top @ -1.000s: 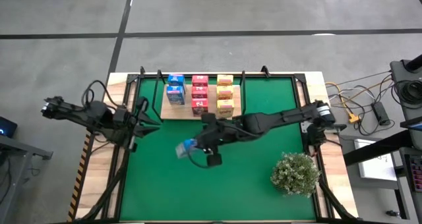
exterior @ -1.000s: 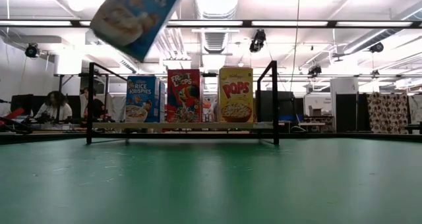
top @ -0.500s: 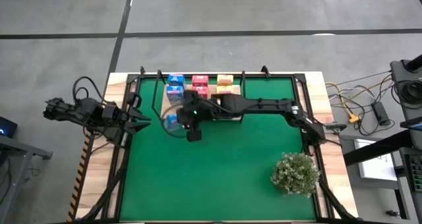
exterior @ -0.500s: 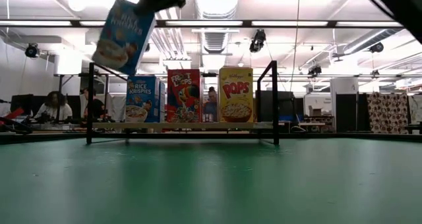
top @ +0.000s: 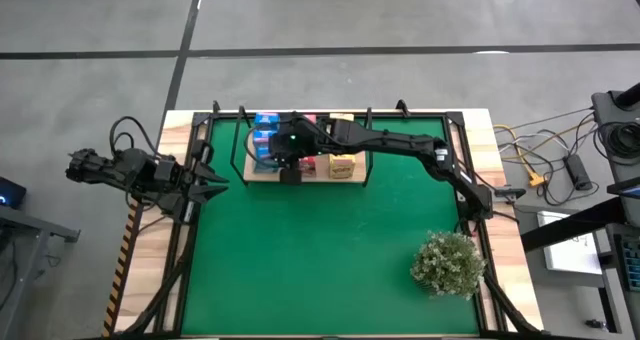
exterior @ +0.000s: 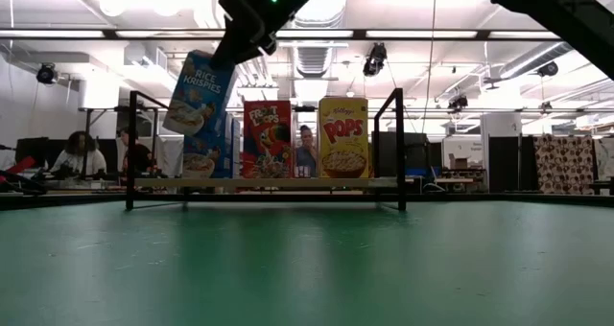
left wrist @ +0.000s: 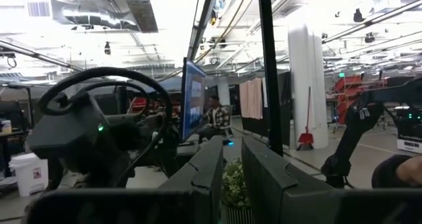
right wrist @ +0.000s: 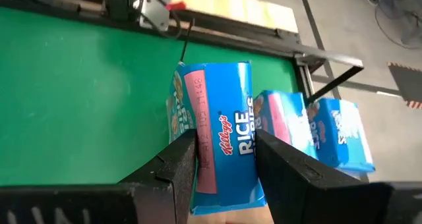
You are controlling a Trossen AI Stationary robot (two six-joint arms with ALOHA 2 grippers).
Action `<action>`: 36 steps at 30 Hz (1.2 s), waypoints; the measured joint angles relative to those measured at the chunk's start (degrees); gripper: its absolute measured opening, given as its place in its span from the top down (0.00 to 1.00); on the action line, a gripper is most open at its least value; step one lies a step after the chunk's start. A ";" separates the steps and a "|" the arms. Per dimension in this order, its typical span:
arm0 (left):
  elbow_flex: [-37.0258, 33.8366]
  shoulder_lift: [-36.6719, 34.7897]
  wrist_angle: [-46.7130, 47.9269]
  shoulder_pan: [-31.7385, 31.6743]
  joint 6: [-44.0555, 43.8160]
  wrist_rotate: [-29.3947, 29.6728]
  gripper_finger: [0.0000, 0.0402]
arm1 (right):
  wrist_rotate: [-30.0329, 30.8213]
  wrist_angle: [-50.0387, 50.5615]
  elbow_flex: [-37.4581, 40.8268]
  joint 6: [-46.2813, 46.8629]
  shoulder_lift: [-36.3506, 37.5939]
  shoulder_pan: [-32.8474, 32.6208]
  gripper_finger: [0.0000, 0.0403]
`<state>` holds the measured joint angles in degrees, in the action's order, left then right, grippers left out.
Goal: Stack cereal on shelf
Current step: Put the blue cereal box on the shelf aligned with the other blue cereal box
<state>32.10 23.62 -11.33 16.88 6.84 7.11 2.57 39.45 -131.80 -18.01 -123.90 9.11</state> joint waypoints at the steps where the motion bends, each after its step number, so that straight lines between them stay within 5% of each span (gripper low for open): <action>1: 0.00 -0.09 -0.01 0.00 0.15 0.00 0.90 | -0.37 -1.17 0.53 -0.02 0.00 0.25 0.66; 36: 0.00 -0.61 0.39 0.00 2.13 0.02 0.90 | -1.02 -12.86 10.61 -0.96 0.00 0.69 0.65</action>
<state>32.10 23.01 -10.94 16.88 8.98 7.14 1.55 26.59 -121.19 -18.97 -123.89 9.80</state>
